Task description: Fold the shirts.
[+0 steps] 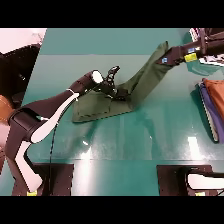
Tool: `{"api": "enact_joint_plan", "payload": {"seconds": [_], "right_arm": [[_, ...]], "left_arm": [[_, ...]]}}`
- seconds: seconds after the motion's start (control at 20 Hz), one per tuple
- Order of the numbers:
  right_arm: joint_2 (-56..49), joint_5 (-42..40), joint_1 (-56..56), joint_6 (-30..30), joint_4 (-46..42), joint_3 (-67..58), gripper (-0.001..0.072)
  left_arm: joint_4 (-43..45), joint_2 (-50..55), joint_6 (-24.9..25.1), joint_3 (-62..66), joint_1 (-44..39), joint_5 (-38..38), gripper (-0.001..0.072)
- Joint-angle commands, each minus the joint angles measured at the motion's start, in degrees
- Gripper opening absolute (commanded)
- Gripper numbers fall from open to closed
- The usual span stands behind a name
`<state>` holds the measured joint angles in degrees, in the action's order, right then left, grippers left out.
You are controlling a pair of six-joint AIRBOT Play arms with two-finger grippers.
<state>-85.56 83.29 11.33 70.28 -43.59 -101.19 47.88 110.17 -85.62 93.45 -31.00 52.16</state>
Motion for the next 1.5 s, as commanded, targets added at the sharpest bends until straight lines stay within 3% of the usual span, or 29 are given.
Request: {"api": "enact_joint_plan", "payload": {"seconds": [0.0,0.2,0.6,0.65,0.75,0.8,0.9,1.1,1.3,1.45], "right_arm": [[0.20,-2.29,5.57,0.46,0.59,-1.68,0.0019],[0.17,-5.60,10.73,0.09,0.59,-1.66,0.0019],[-8.70,-20.11,31.47,-2.75,0.61,-1.68,0.0029],[-10.82,-22.32,34.36,-4.22,0.61,-1.68,0.0131],[-14.21,-25.59,38.80,-5.46,0.55,-1.68,0.0500],[-15.13,-25.59,39.91,-5.66,0.33,-1.68,0.0532],[-14.99,-23.71,39.65,-5.75,-1.86,-1.66,0.0531],[-10.43,-17.97,31.34,0.02,-10.84,3.74,0.0529],[-5.33,-17.03,16.20,3.34,-10.86,19.12,0.0529],[-7.15,-16.59,6.80,4.22,-4.13,25.24,0.0530]], "left_arm": [[-0.33,0.70,0.00,0.35,-0.04,-1.09,0.0028],[1.05,-3.58,0.13,0.35,5.16,2.36,0.0027],[16.41,-25.31,0.59,0.35,26.80,11.80,0.0029],[17.14,-27.54,0.59,0.35,29.27,12.35,0.0029],[17.31,-31.39,0.59,0.35,33.59,13.09,0.0029],[17.31,-32.63,0.59,0.35,35.06,13.38,0.0029],[17.29,-34.21,0.59,0.35,36.89,14.21,0.0029],[17.27,-34.51,0.59,0.33,37.22,17.86,0.0029],[17.27,-34.51,0.61,0.28,37.16,19.43,0.0029],[17.09,-34.47,0.61,0.28,37.05,19.08,0.0029]]}}
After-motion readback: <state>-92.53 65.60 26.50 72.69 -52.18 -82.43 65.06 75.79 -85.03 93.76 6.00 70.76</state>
